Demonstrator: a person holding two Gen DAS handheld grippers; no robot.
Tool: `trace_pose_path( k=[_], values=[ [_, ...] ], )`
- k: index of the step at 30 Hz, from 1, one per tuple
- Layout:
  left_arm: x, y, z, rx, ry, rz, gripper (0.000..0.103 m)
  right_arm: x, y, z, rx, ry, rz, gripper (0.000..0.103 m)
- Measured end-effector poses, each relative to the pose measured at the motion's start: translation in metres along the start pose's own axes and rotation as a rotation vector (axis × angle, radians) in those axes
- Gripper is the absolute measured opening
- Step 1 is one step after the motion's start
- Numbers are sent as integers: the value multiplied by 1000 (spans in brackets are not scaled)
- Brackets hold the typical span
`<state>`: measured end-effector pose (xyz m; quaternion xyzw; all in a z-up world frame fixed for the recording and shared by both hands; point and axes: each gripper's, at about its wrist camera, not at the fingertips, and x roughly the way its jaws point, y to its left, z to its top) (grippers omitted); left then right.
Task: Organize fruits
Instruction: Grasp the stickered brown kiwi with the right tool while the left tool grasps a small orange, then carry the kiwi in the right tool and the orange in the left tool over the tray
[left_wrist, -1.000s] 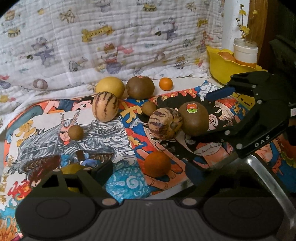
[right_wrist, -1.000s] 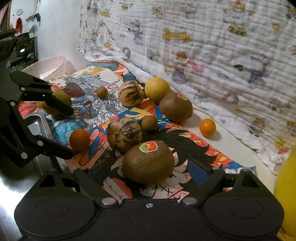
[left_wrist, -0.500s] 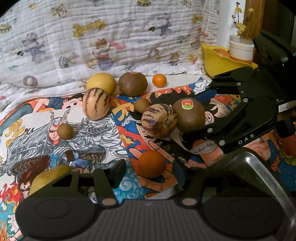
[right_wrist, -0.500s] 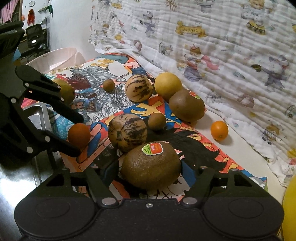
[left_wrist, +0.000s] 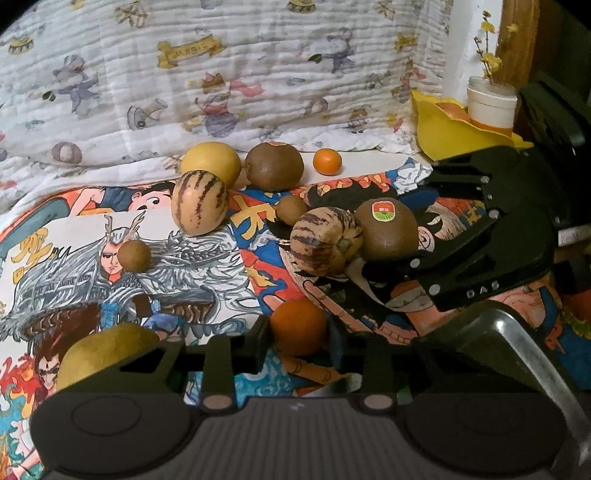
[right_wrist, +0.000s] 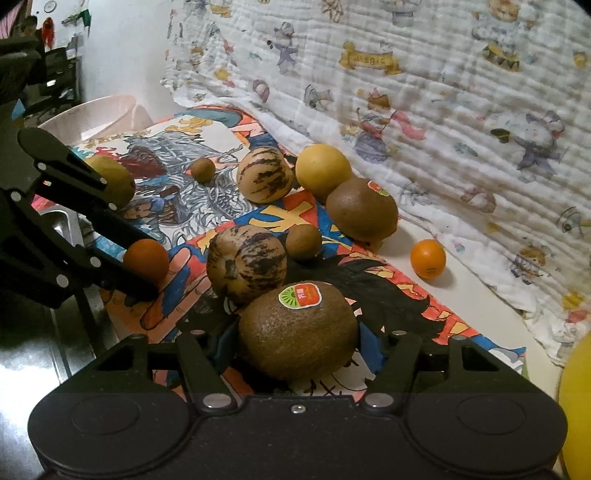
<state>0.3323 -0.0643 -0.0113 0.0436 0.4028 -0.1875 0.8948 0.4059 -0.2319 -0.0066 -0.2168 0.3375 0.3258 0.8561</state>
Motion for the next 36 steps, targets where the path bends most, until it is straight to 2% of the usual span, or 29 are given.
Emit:
trace_pose_path(
  k=[6,16,25,36],
  values=[
    [-11,-1,-1,-24,-28,-6,35,-16,8,-2,41,-23,-51,66],
    [-54,-3,-12,-47,-82,11,35,-62,44,5,95,-76,-27,66],
    [-102,12,-47,-104,-105,39,35,-89,104,7,121,-109,22,66],
    [-142,16,-102,-127,-70,58,35,-114,174,-10,178,-99,56,66]
  ],
)
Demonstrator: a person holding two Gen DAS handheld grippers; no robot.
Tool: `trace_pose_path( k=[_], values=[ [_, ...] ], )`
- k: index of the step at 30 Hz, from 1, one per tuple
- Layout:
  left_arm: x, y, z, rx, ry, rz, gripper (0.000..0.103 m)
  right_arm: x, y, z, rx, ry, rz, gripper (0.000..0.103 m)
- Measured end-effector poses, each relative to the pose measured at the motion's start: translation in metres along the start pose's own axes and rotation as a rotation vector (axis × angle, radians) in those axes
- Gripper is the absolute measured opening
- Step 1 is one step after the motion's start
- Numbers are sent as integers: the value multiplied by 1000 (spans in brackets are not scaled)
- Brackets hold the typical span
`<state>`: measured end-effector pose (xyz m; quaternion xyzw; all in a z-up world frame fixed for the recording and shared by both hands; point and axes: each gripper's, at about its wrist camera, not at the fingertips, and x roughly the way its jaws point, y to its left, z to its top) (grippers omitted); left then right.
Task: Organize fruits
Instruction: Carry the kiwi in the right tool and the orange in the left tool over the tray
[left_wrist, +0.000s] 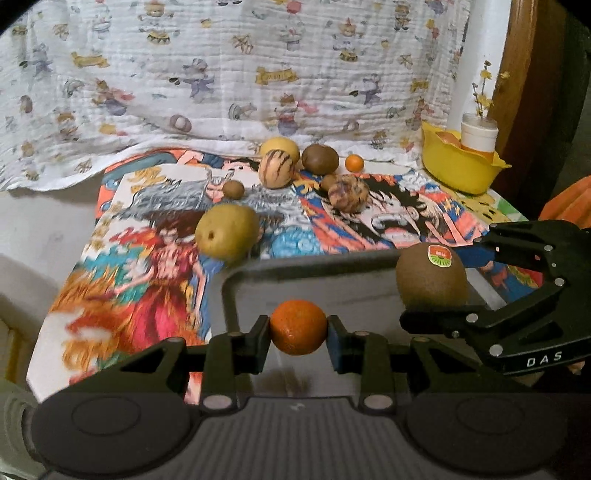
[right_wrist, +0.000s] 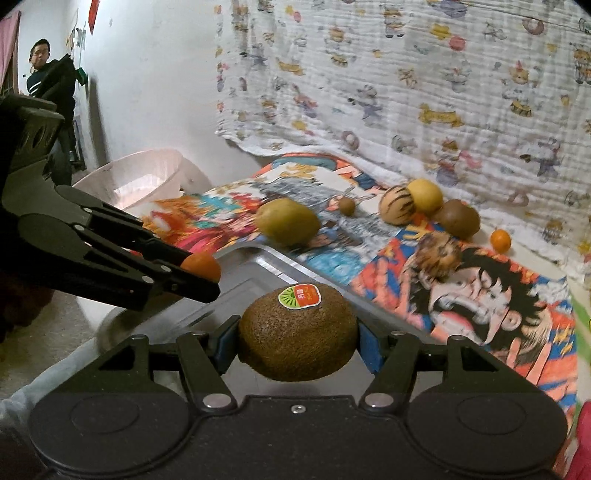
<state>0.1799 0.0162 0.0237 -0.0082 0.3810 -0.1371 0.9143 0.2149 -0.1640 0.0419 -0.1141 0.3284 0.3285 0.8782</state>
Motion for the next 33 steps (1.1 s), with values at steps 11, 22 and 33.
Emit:
trace_pose_path(
  k=[11,22,33],
  values=[
    [-25,-11,-32,49,28,1,35,-13,35,-25,28,33,9,66],
    [-25,-13,-41,76,57,16,35,-8,35,-35,35,53,-2,66],
    [-21,-13,-44,98,77,26,36,-3,33,-40,31,59,1,67]
  ],
)
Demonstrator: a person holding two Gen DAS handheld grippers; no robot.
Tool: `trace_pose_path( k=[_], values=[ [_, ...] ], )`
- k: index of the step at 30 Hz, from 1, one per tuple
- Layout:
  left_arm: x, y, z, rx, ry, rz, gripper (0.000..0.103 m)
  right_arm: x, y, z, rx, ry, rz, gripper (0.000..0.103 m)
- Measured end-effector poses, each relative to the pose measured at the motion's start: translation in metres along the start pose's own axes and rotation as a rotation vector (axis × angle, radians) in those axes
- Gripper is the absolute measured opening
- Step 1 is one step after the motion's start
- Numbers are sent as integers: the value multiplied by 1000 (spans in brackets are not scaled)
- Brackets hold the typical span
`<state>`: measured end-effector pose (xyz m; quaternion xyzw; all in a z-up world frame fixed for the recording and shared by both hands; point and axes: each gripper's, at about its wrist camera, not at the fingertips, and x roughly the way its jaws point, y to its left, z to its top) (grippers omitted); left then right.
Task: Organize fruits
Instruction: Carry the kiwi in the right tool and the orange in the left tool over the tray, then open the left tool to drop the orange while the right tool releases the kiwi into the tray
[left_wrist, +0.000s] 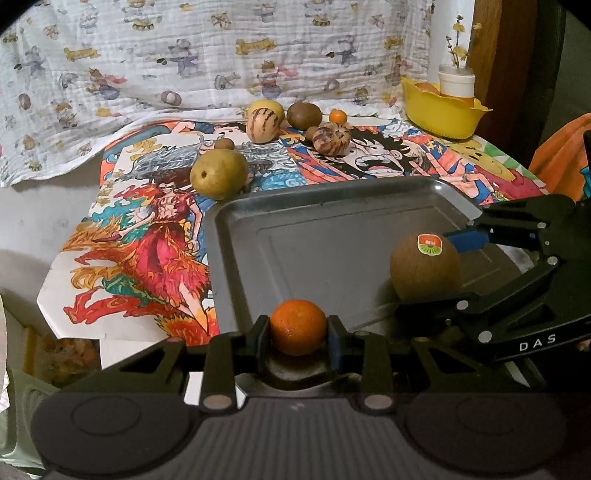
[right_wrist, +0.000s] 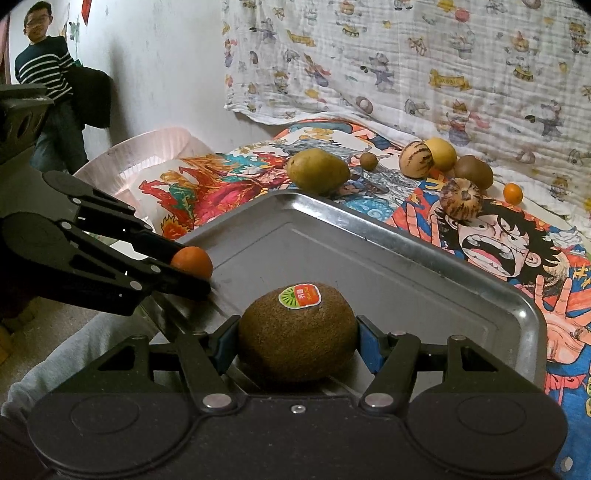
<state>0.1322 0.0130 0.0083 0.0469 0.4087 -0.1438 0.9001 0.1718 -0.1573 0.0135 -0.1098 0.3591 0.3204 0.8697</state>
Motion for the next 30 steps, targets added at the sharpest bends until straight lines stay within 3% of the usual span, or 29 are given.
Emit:
trace_pose_path(
  k=[14,23,30],
  values=[
    [2,-2,2,22,13,1,37,0,1,0,-9,-2,3,67],
    [-1,-3,3,35,25,-9,50,0,3,0,-20,-5,10,68],
    [-7,-5,7,48,14,-13,60,-5,0,1,-26,-12,15,75]
  ],
)
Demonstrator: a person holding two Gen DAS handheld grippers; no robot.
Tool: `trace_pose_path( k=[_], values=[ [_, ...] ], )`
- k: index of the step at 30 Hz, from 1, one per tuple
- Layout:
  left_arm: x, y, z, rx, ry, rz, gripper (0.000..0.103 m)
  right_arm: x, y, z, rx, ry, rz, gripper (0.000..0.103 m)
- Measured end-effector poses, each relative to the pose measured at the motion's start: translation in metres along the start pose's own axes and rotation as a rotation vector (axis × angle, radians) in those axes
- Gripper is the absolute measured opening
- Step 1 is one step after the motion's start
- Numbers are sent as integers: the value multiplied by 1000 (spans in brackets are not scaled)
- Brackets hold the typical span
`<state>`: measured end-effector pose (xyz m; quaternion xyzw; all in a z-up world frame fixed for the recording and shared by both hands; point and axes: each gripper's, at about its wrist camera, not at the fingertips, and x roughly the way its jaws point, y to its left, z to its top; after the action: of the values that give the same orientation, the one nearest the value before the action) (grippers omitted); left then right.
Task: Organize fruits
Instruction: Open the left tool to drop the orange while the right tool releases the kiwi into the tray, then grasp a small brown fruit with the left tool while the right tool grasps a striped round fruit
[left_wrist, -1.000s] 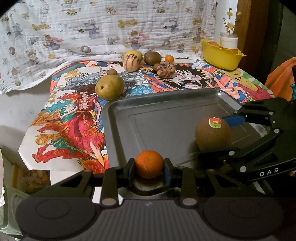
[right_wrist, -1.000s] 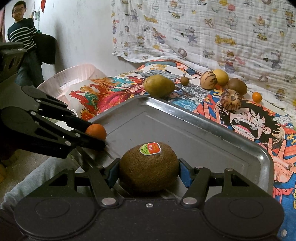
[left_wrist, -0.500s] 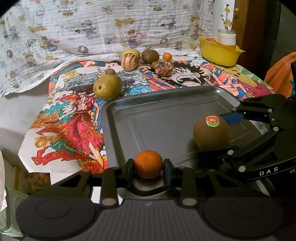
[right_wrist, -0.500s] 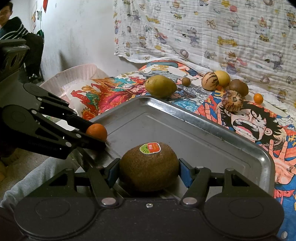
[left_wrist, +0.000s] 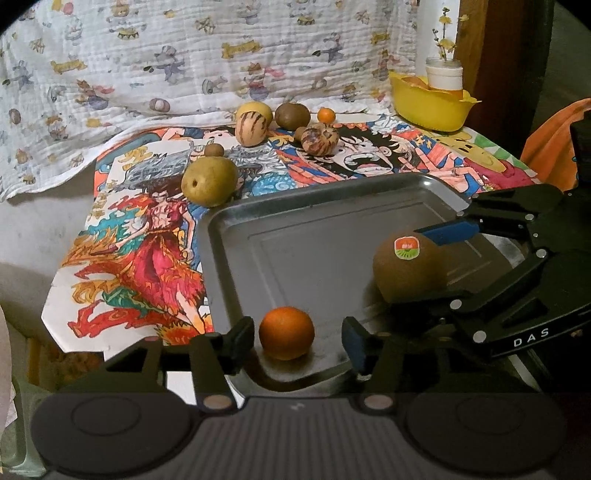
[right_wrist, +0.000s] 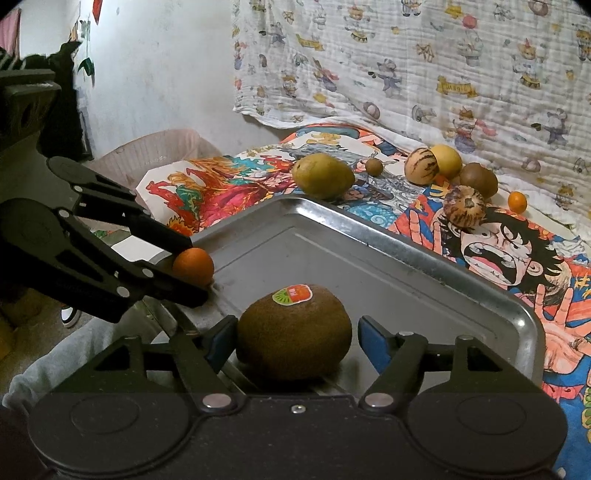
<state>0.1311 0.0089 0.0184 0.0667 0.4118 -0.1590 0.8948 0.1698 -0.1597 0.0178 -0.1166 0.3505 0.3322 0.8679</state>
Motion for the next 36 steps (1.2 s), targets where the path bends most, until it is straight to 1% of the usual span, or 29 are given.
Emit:
trace_pose_path(
  k=[1,3,4,6,8,10,12,13,15,16,19,25,36],
  values=[
    [-1,0,1,1,-2,-1,62,-1,-1,0,0,-1,0,77],
    [-3,0,2,-4,-4,-7,67,-4,-4,-1,0,-3,1,82],
    [-4,1,2,-8,-4,-11,69,-5,-5,-1,-1,-5,2,83],
    [-6,3,3,-12,-6,-10,75,-9,-8,0,-3,-6,2,87],
    [-9,4,5,-7,-10,3,80,-12,-12,1,-4,-7,-1,89],
    [-9,5,6,-3,-14,14,83,-13,-15,2,-6,-7,-1,91],
    [-10,8,8,-8,-17,22,89,-15,-18,4,-12,-14,-12,97],
    [-9,9,10,-12,-19,27,91,-16,-19,5,-14,-21,-19,98],
    [-8,13,13,-23,-23,47,99,-18,-23,8,-13,-35,-27,99],
    [-7,14,15,-27,-25,56,100,-19,-26,10,-8,-40,-29,100],
    [-3,21,22,-42,-25,79,102,-19,-36,17,14,-55,-33,102],
    [6,34,41,-73,-21,108,102,-14,-57,33,53,-79,-53,102],
    [33,42,82,-75,-37,127,102,7,-93,63,94,-122,-112,102]
  ],
)
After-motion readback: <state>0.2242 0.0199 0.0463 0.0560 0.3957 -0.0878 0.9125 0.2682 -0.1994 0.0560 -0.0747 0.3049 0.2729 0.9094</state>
